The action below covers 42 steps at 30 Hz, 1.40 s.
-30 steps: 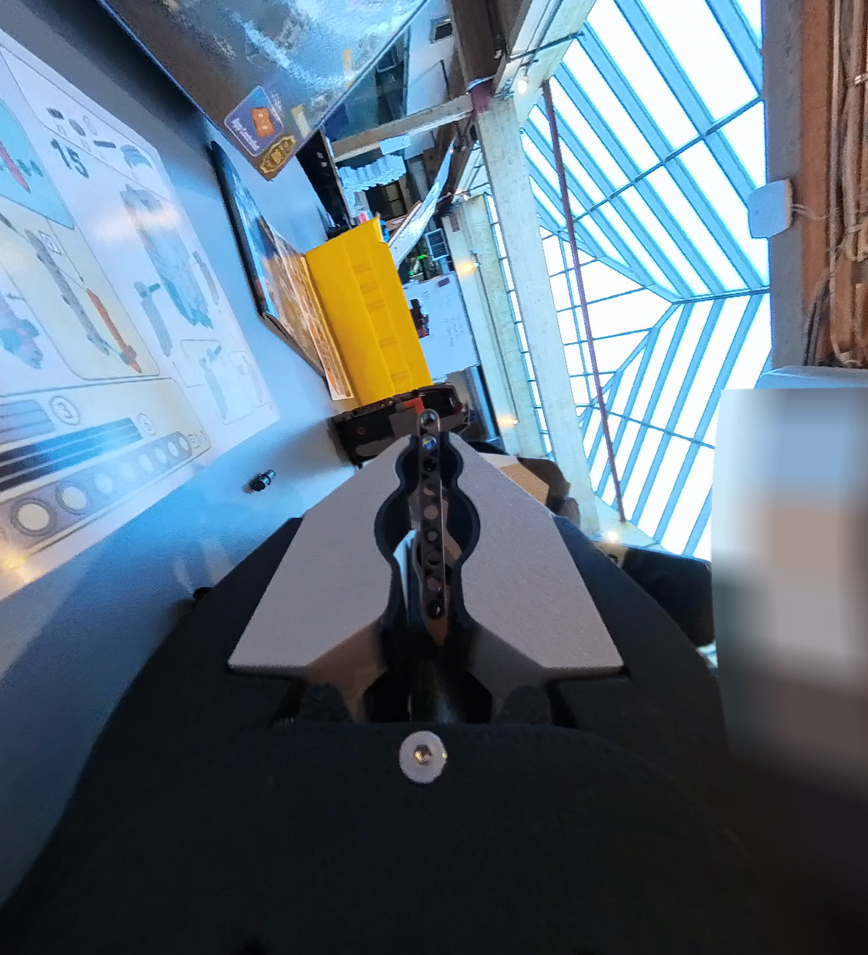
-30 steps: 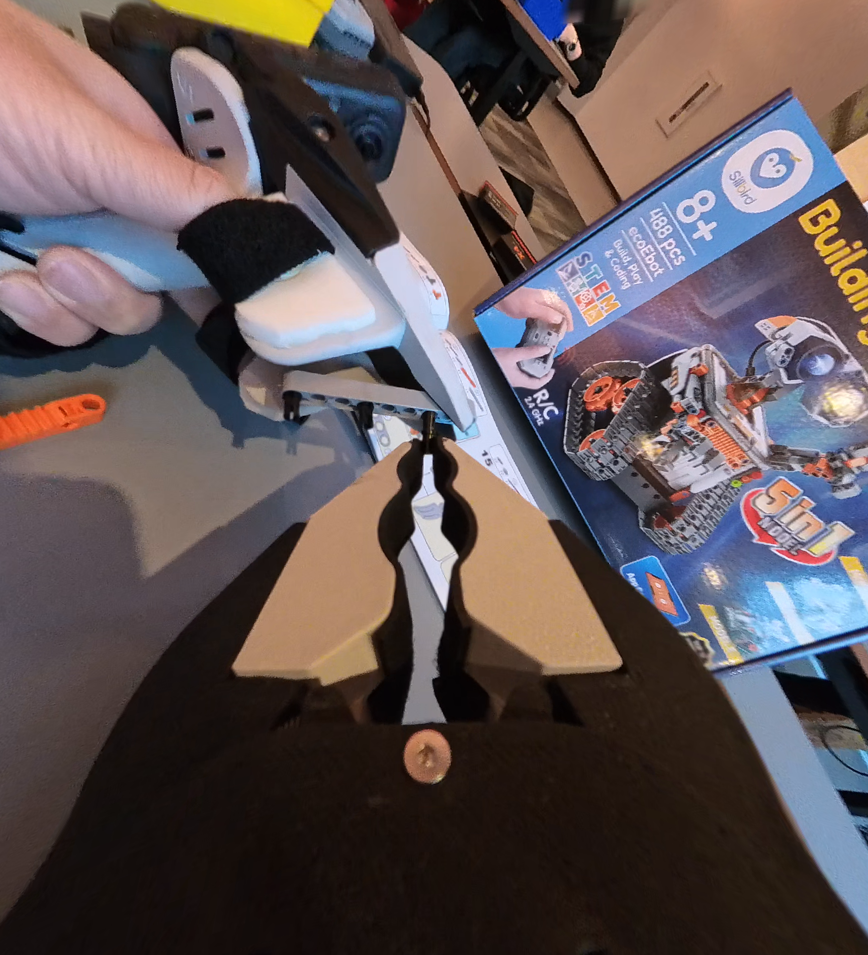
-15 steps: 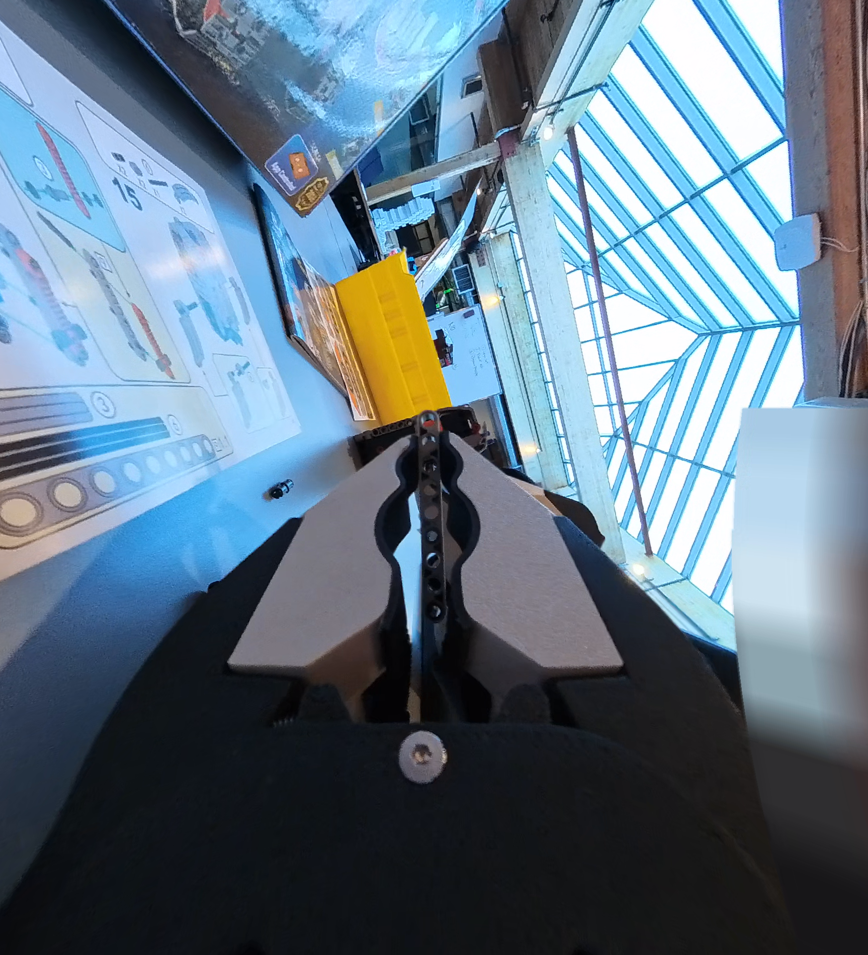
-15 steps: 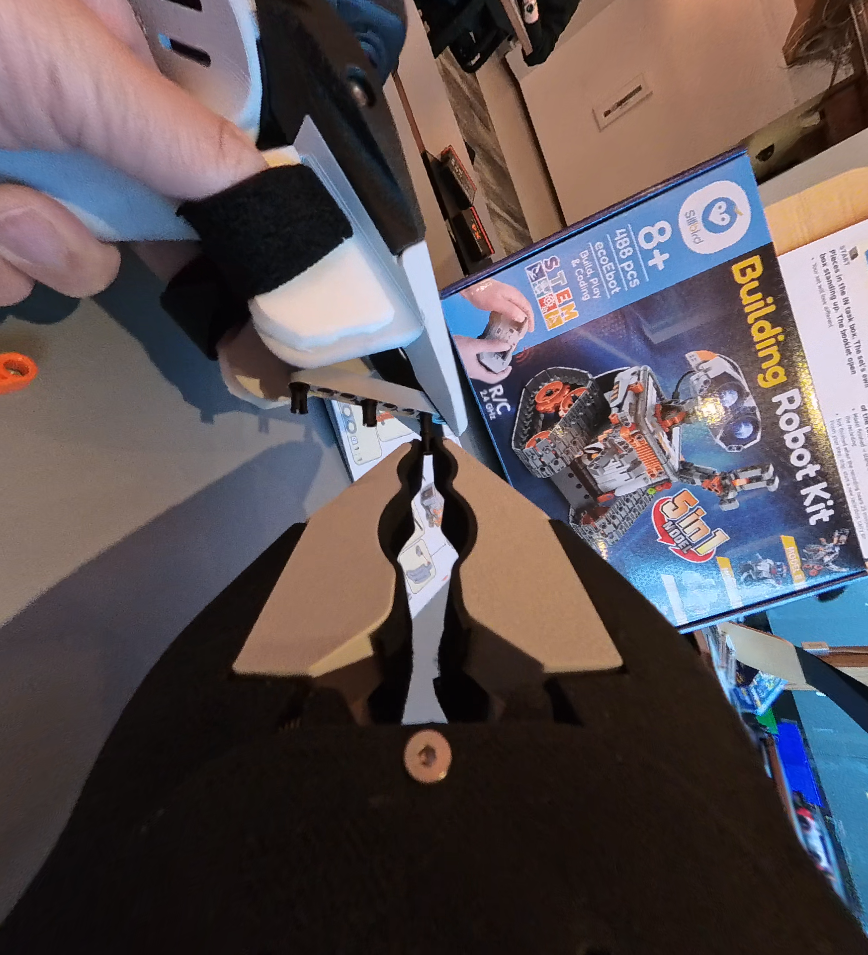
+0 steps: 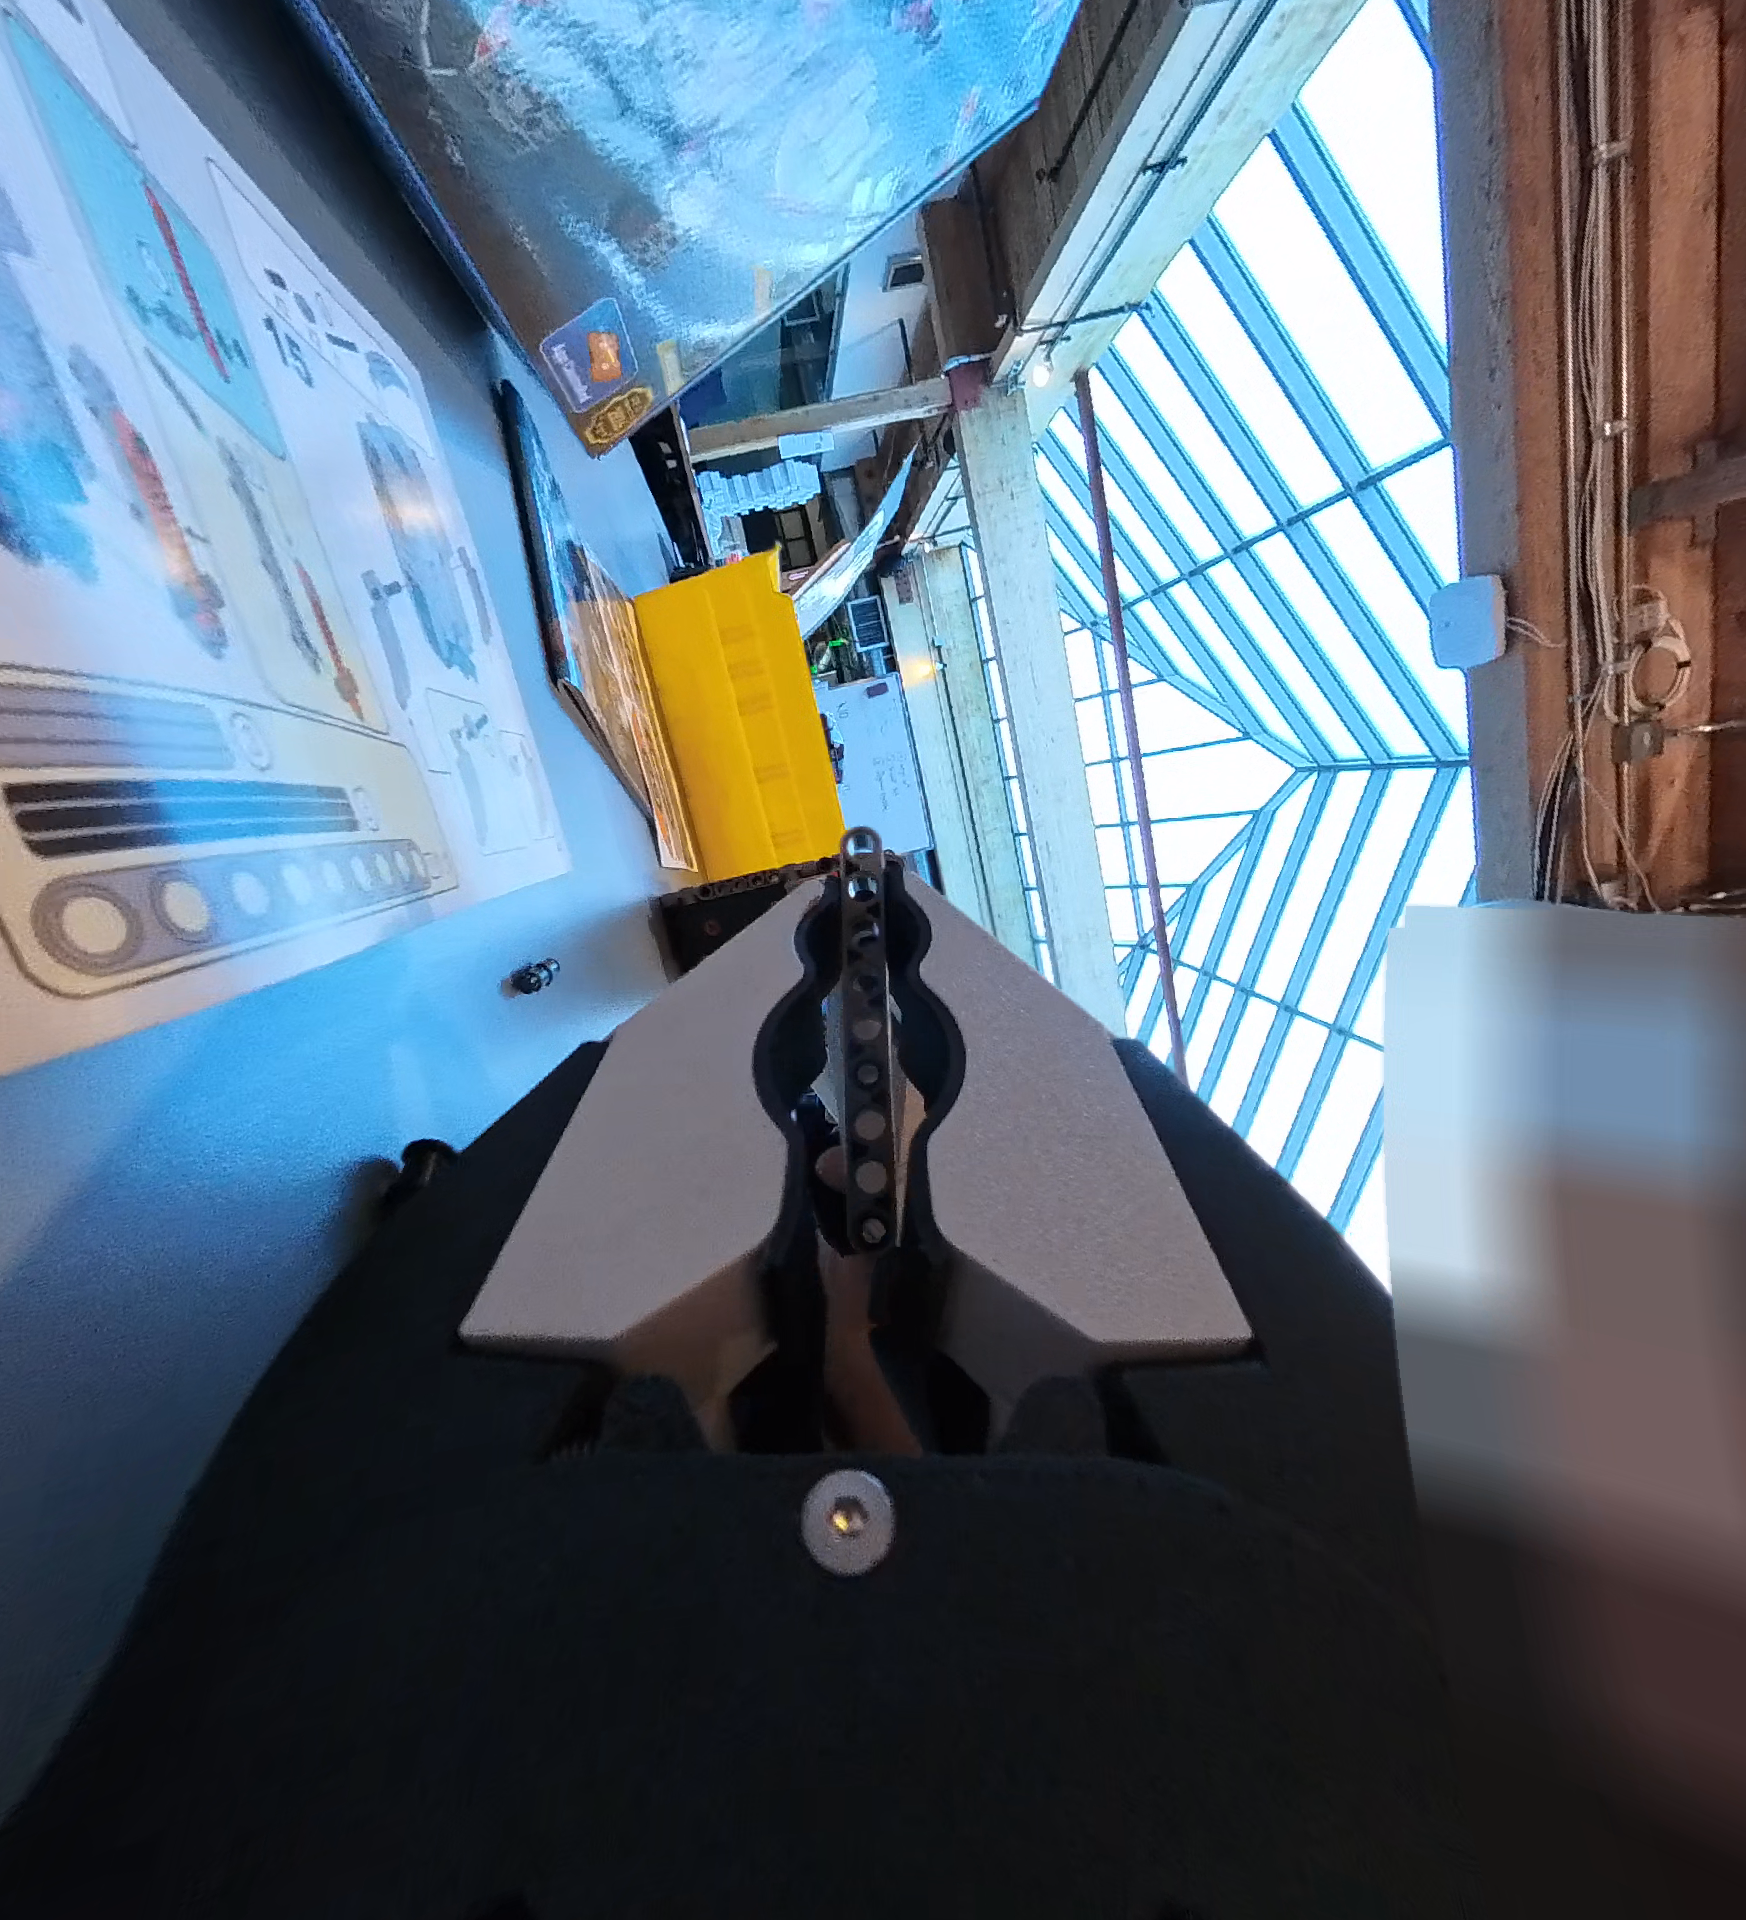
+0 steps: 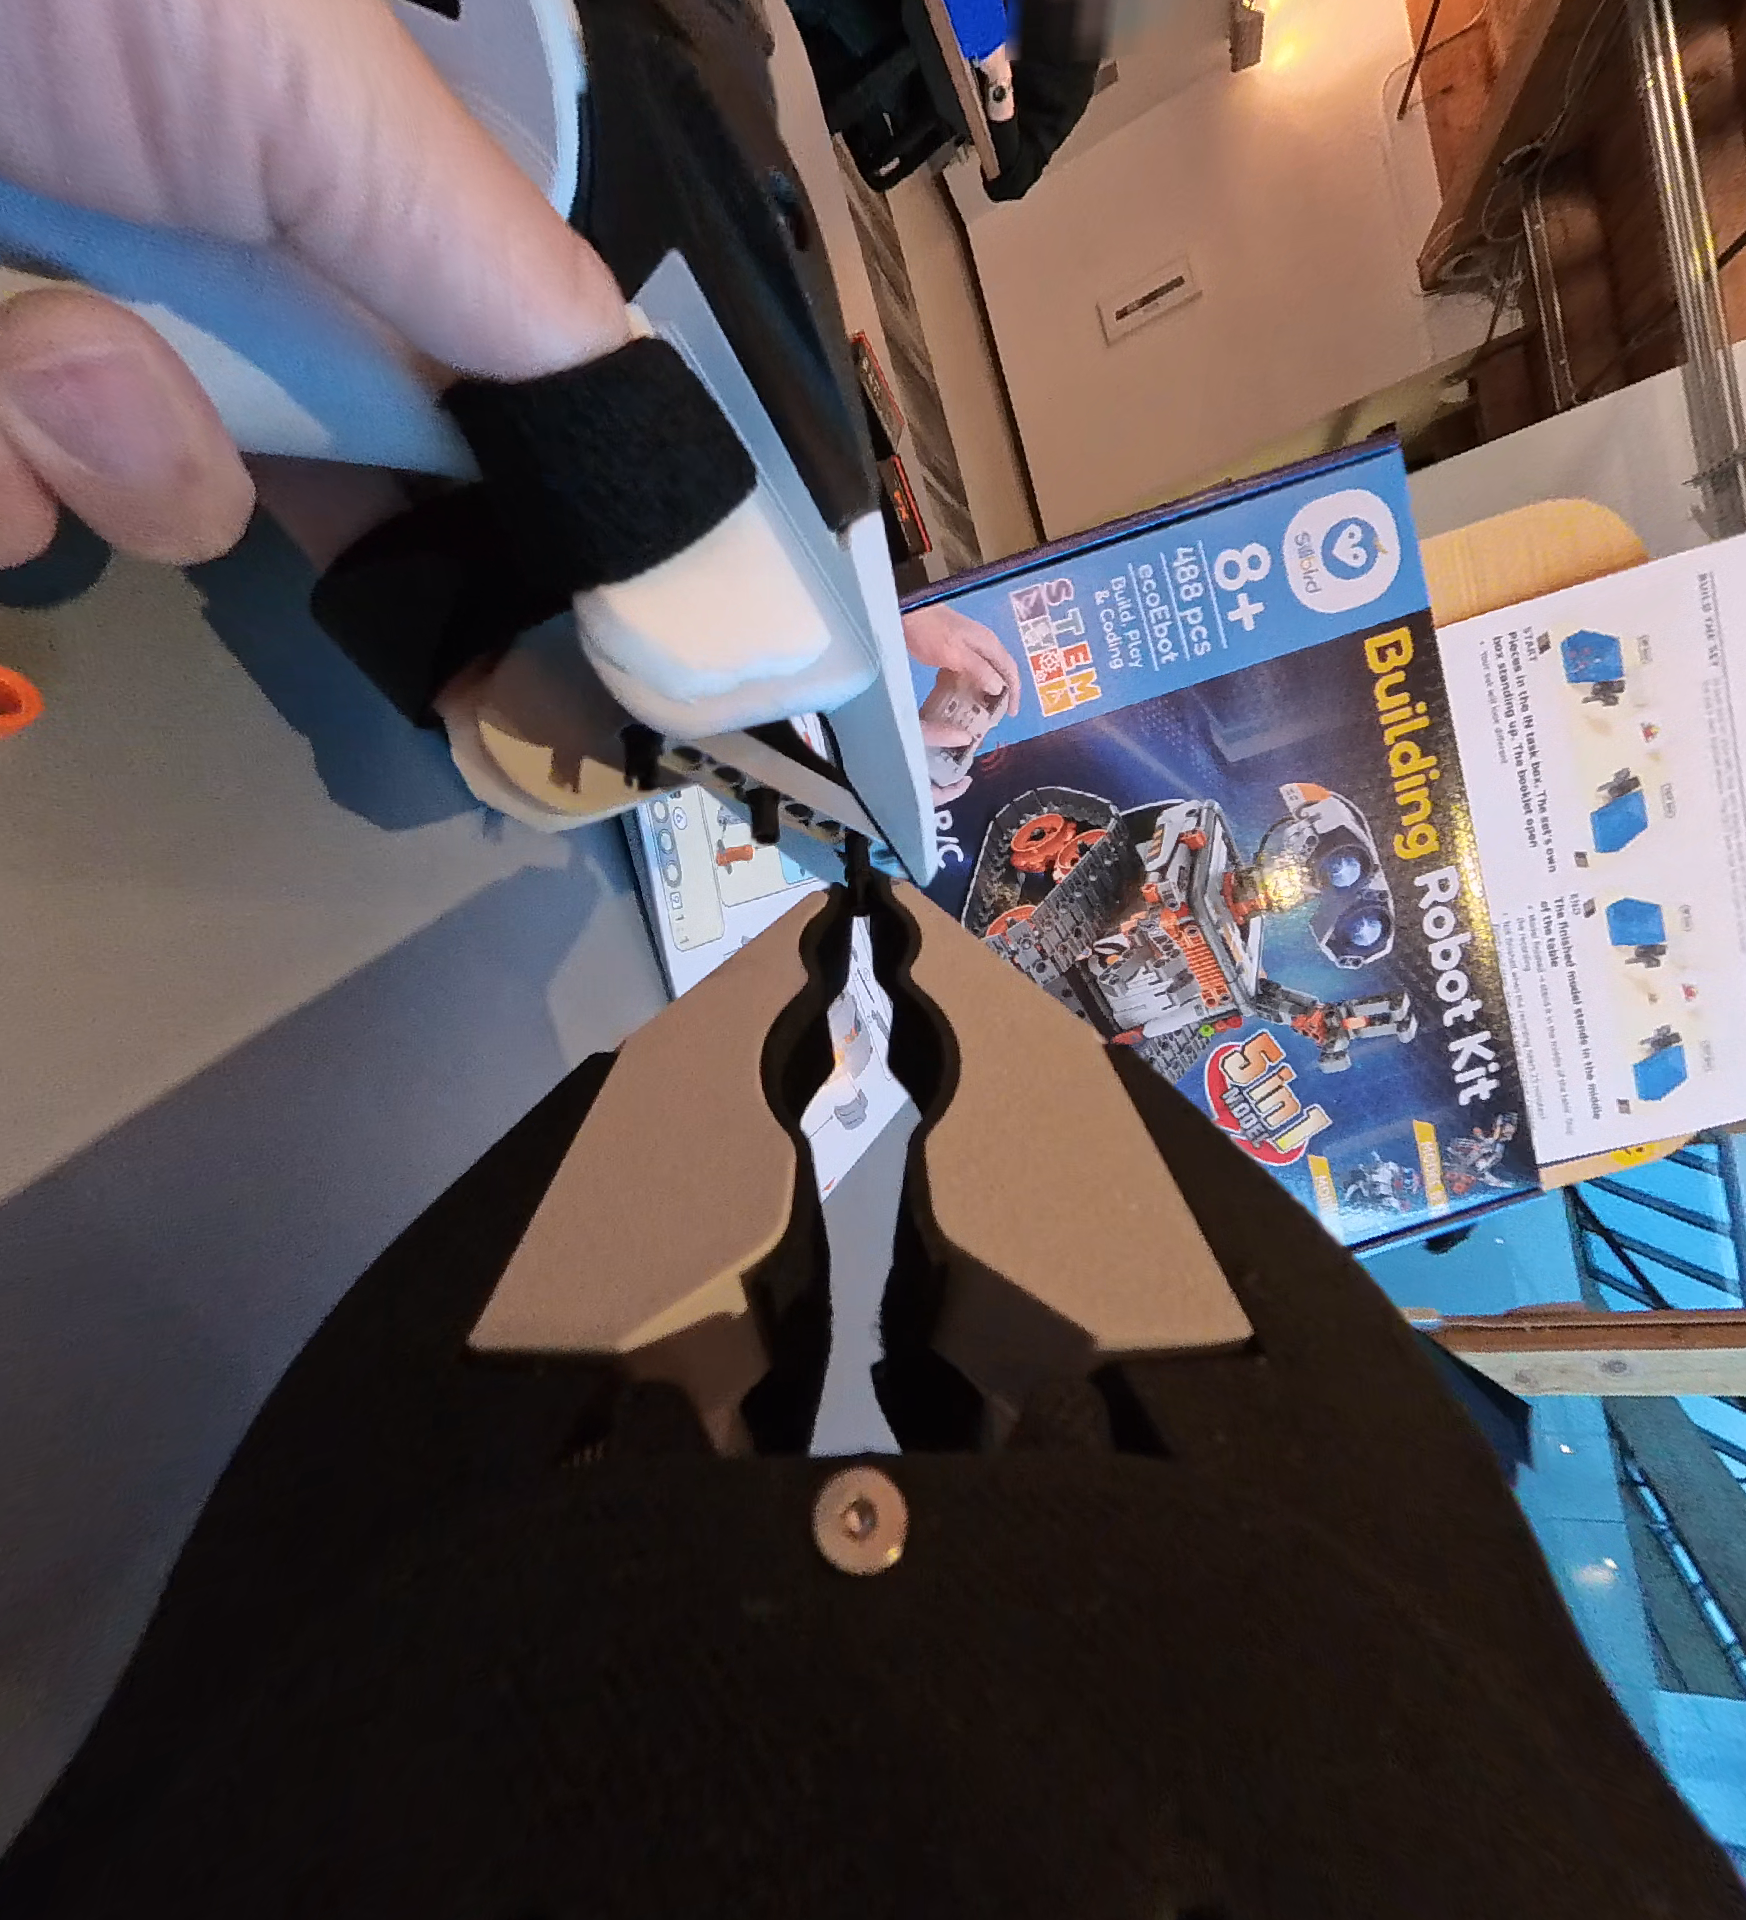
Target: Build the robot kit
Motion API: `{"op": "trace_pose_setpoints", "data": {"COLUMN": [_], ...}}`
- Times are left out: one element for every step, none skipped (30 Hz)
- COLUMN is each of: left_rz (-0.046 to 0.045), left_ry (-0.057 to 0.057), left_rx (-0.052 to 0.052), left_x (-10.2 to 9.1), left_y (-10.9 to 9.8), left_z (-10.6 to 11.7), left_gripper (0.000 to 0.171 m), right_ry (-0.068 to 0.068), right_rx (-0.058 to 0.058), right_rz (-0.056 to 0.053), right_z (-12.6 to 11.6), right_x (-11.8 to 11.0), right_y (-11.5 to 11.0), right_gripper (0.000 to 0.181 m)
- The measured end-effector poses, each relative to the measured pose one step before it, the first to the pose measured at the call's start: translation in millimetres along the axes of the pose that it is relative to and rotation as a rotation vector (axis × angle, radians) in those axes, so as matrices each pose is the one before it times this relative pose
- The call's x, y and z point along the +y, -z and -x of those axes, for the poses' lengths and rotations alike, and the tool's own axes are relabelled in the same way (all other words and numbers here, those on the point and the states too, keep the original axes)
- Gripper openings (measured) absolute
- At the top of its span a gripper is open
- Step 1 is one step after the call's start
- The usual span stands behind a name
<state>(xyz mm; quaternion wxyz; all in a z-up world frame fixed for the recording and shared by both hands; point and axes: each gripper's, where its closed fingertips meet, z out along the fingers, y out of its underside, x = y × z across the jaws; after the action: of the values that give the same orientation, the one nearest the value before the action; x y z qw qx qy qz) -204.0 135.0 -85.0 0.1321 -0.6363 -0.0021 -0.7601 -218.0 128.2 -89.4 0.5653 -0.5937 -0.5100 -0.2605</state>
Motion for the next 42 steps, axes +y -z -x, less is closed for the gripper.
{"op": "trace_pose_setpoints", "data": {"left_rz": [0.00083,-0.00224,0.00162,0.00489,-0.0004,0.00155,0.0025,-0.00041,0.00121,0.00543,0.00276,0.00636,0.00666,0.00522,0.00325,-0.00149,-0.00274,-0.0054,-0.00266,0.00181,0.00545,0.00486,0.00494,0.00582,0.00582,0.00875,0.00821,0.00705,0.00807,0.01053,0.00887,0.00147,-0.00112,-0.00064,0.00125,-0.00106,-0.00233,-0.00081,0.00143,-0.00321,-0.00647,-0.00259], "left_ry": [0.0135,0.0044,-0.0009,0.002,-0.0017,-0.0049,-0.0073,-0.0009,0.0081,0.0049,-0.0038,-0.0071,-0.0161,-0.0247,-0.0292,-0.0274,-0.0133,-0.0073,-0.0114,-0.0176,-0.0238,-0.0223,-0.0212,-0.0181,-0.0159,-0.0085,-0.0076,-0.0062,-0.0066,-0.011,-0.0118,-0.0065,0.0023,0.0084,0.0112,0.0068,0.0017,0.0003,-0.0007,0.0047,0.013,0.0178], "left_rx": [0.0036,-0.005,-0.0044,0.0034,0.0018,-0.0076,-0.005,0.0134,0.0197,0.0038,-0.0018,-0.0035,-0.0096,-0.0168,-0.02,-0.014,-0.004,-0.0026,-0.0084,-0.0138,-0.0132,-0.0085,-0.0084,-0.0104,-0.0085,-0.0072,-0.0071,-0.0056,-0.005,-0.0082,-0.0083,-0.0014,0.0042,0.0056,0.004,0.0039,0.0052,0.0025,-0.0006,0.0093,0.0178,0.0163], "left_x": [0.13,-0.02,0.3,0.18,-0.09,0.08,-0.02,-0.31,0.02,0.56,-0.04,0.01,0.23,0.02,-0.02,-0.01,0.07,-0.31,0.02,0.38,0.55,0.04,0.12,0.57,0.59,0.8,0.91,0.71,0.54,0.52,0.26,-0.34,-0.32,-0.04,0.18,-0.11,-0.24,-0.23,0.12,-0.4,-0.68,-0.16], "left_y": [0.26,0.25,-0.02,-0.12,0.07,0.31,0.31,-0.26,-0.88,-1.03,-0.41,-0.17,-0.18,-0.33,-0.57,-0.96,-1.1,-0.78,-0.31,-0.07,-0.33,-0.32,-0.56,-0.69,-0.44,-0.35,-0.35,-0.23,0.12,0.29,0.6,0.52,0.52,0.31,0.32,0.19,0.25,0.24,0.1,0.09,0.29,0.28], "left_z": [0.37,1.2,0.38,-0.97,-0.76,0.88,0.52,-1.73,-2.28,0.07,0.5,0.23,0.66,1.04,0.94,0.42,-0.27,0.06,0.82,1.25,0.5,-0.69,-0.78,-0.1,-0.03,0.32,0.7,0.38,0.01,0.06,0.01,-0.76,-0.9,-0.29,0.32,0.05,-0.78,-0.76,-0.28,-1.44,-2.21,-1.46], "left_gripper": [0.004,0.004,0.004,0.004,0.004,0.004,0.004,0.004,0.004,0.004,0.004,0.004,0.004,0.004,0.005,0.004,0.004,0.004,0.004,0.004,0.004,0.004,0.004,0.004,0.004,0.004,0.004,0.004,0.005,0.004,0.005,0.005,0.005,0.005,0.005,0.005,0.004,0.004,0.004,0.004,0.004,0.004], "right_ry": [0.019,0.0112,-0.0024,-0.0024,-0.0005,-0.0106,-0.0357,-0.0606,-0.0573,-0.0515,-0.0368,-0.026,-0.0218,-0.0326,-0.0461,-0.0477,-0.0596,-0.0597,-0.051,-0.0528,-0.0607,-0.0527,-0.0524,-0.0599,-0.0627,-0.0509,-0.0393,-0.0283,-0.0176,-0.0157,-0.0142,-0.009,-0.0015,0.004,0.0103,0.0029,0.0006,0.0078,0.0047,-0.0027,-0.0005,0.006], "right_rx": [0.0062,0.0006,-0.0047,0.0001,0.0028,-0.0064,-0.0208,-0.0235,-0.0182,-0.026,-0.0216,-0.0122,-0.0122,-0.0152,-0.019,-0.0202,-0.0228,-0.0212,-0.0196,-0.0234,-0.031,-0.0308,-0.0298,-0.0323,-0.0332,-0.0288,-0.0251,-0.0186,-0.0124,-0.0127,-0.0148,-0.0123,-0.0112,-0.0099,-0.0054,-0.0035,-0.0081,-0.0106,-0.0088,-0.0106,-0.0108,-0.0082], "right_rz": [0.004,0.0014,0.0007,-0.0058,-0.0031,0.0011,-0.0005,-0.0014,-0.0049,0.0039,0.0015,-0.0007,0.0019,0.0069,0.0038,0.0045,0.0026,0.0018,0.0045,0.0006,-0.0032,-0.0089,-0.0145,-0.0063,-0.006,-0.0066,-0.0013,-0.0026,-0.0037,-0.006,-0.0057,-0.0097,-0.0105,-0.0071,-0.0038,-0.0059,-0.0066,-0.0132,-0.0043,-0.0057,-0.0173,-0.0137], "right_z": [0.35,0.69,0.76,-0.47,-0.84,0.5,1.58,-0.14,-1.89,-0.47,0.54,0.2,0.28,0.52,0.71,0.35,0.01,0.02,0.61,1.1,1.13,0.72,0.18,0.5,0.7,0.67,0.47,0.29,0.44,0.54,0.59,0.62,0.68,0.48,0.03,-0.02,0.54,0.52,0.09,0.44,0.75,0.54], "right_x": [0.11,0.6,0.53,-0.24,-0.62,-0.02,0.74,0.68,0.29,2.18,1.31,0.42,0.37,0.92,1.11,1.4,0.85,0.4,0.78,0.97,0.94,-0.24,-0.88,0.21,0.35,0.36,1.14,0.62,0.37,0.03,0.05,-0.88,-1.17,-0.63,-0.01,-0.1,-0.44,-1.17,-0.15,-0.45,-2.1,-1.83], "right_y": [-0.2,-0.55,-0.38,0.32,0.23,-0.32,-0.68,-0.5,-0.35,-0.92,-0.57,-0.13,-0.01,-0.14,-0.69,-0.76,-0.34,-0.18,-0.35,-0.56,-0.36,0.65,0.87,0.45,0.35,0.3,-0.04,0.23,0.17,0.29,0.18,0.45,0.54,0.08,0.21,0.13,-0.14,0.41,0.35,0.15,0.65,0.67], "right_gripper": [0.001,0.001,0.001,0.001,0.001,0.001,0.001,0.001,0.001,0.002,0.002,0.002,0.002,0.002,0.002,0.002,0.001,0.001,0.001,0.001,0.0,0.001,0.001,0.001,0.001,0.001,0.0,0.0,0.001,0.001,0.001,0.001,0.001,0.001,0.001,0.001,0.001,0.001,0.001,0.001,0.001,0.001]}}
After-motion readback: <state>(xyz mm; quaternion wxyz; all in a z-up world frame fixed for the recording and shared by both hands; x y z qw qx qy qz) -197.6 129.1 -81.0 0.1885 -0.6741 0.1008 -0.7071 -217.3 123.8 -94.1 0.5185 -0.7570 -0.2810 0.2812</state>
